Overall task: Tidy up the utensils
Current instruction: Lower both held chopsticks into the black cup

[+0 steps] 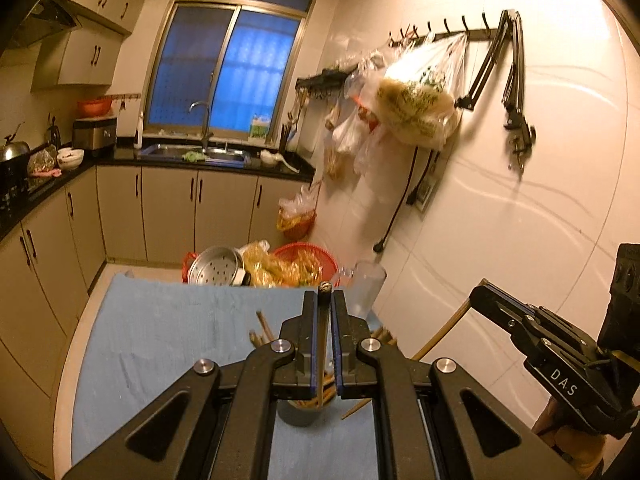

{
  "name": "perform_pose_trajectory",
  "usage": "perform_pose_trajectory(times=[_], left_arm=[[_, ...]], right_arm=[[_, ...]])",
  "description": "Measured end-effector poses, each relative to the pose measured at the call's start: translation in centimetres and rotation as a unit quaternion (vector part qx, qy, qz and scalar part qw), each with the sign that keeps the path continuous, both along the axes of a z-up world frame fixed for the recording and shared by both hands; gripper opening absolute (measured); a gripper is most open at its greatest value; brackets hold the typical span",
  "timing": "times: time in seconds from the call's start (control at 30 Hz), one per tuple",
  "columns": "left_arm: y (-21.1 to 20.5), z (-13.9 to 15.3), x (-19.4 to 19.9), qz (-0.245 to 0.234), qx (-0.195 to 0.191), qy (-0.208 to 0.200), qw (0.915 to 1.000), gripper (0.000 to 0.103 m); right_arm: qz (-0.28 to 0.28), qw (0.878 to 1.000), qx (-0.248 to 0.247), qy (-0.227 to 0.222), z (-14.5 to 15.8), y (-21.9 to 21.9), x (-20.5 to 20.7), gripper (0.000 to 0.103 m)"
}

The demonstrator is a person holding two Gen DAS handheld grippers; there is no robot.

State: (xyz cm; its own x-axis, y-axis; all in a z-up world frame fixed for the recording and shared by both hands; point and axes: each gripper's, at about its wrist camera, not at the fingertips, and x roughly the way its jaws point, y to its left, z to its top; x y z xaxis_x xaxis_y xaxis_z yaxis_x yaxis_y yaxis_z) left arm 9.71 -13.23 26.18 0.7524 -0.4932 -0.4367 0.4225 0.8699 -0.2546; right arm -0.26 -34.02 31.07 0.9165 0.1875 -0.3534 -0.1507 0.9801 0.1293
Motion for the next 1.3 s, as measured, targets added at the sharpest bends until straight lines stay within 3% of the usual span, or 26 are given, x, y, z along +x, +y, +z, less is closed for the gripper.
perform_pose_trajectory(times=[0.37,0.8,1.3], left_arm=[[-1.8,-0.8,2.8,0.013,0.013,-0.015,0.9997,0.006],[-3.6,-6.0,7.5,0.021,0.031,0.004,0.9993,0.006],[-3.4,-10.5,8.9,0.021,0.036,0.064,0.9971,0.006]], right_arm=[[-0.018,0.999,-0.004,-0.029,0.4,0.4,2.5,0.008],[-0.030,0.999,0.005,-0.010,-5.6,-0.3,7.9,0.008],[-0.025,0.999,0.005,0.043,-11.5,-0.6,10.3,0.008]])
